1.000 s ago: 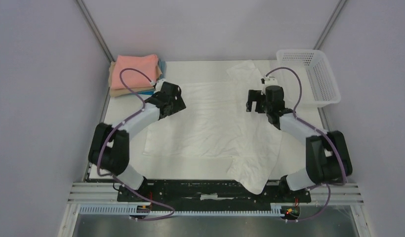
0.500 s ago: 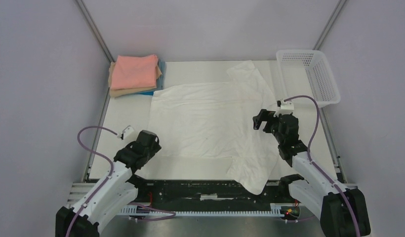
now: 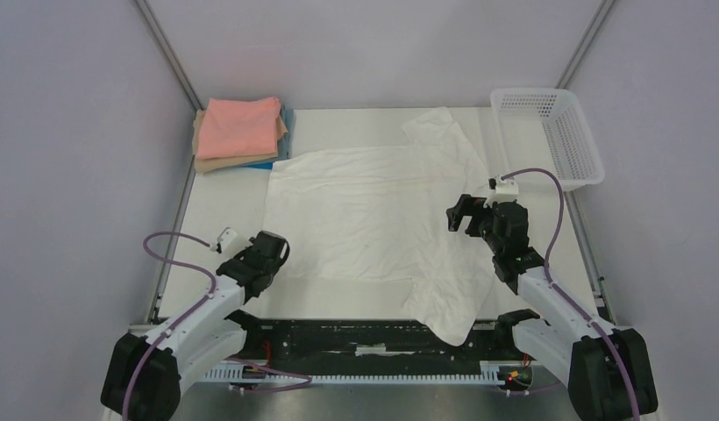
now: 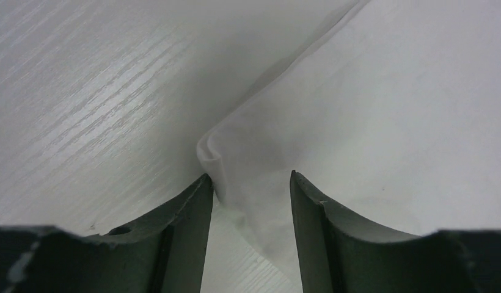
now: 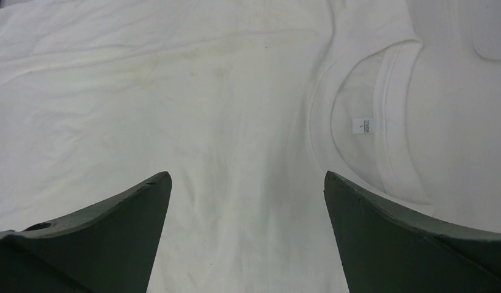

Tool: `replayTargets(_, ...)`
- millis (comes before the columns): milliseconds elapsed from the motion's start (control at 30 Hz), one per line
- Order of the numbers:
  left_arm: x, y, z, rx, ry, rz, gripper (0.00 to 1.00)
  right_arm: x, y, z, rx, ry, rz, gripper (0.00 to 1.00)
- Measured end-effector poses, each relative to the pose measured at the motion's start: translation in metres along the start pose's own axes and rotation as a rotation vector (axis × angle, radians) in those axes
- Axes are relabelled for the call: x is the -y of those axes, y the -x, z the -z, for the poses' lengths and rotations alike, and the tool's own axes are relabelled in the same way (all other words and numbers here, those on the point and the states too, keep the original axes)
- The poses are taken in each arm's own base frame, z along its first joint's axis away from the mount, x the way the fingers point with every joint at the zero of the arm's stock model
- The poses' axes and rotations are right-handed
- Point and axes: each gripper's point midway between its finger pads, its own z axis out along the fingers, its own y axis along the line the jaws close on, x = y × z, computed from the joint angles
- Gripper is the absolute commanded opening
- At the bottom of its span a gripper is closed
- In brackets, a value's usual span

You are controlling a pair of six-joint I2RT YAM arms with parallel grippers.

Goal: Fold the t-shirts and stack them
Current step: Grab the side of the flattened tshirt closest away from the robot with both arms

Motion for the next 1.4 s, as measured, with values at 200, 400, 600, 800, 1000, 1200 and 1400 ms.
replayTargets(200, 0.016, 0.000, -0.011, -0.007, 0.033, 0.001, 0.02, 0.001, -0.002, 0.001, -0.011, -0.005, -0.004, 0.98)
replayTargets(400, 0.024, 0.000, -0.013, -0.013, 0.027, 0.007, 0.02, 0.003, -0.005, 0.002, -0.025, -0.020, -0.007, 0.98)
replayTargets(600, 0.032, 0.010, -0.004, 0.009, -0.032, 0.026, 0.02, 0.002, -0.016, 0.004, -0.074, -0.013, -0.002, 0.98)
replayTargets(800, 0.042, 0.027, 0.013, 0.058, -0.151, 0.070, 0.02, -0.030, -0.035, 0.015, -0.187, 0.034, 0.105, 0.97)
replayTargets(1000, 0.040, 0.029, 0.018, 0.075, -0.197, 0.078, 0.02, -0.056, -0.064, 0.036, -0.357, 0.081, 0.219, 0.95)
replayTargets(1200, 0.033, 0.023, 0.014, 0.065, -0.180, 0.059, 0.02, -0.064, -0.119, 0.093, -0.622, 0.150, 0.374, 0.88)
replayTargets(1400, 0.031, 0.021, 0.011, 0.060, -0.164, 0.044, 0.02, -0.084, -0.164, 0.156, -0.832, 0.316, 0.486, 0.80)
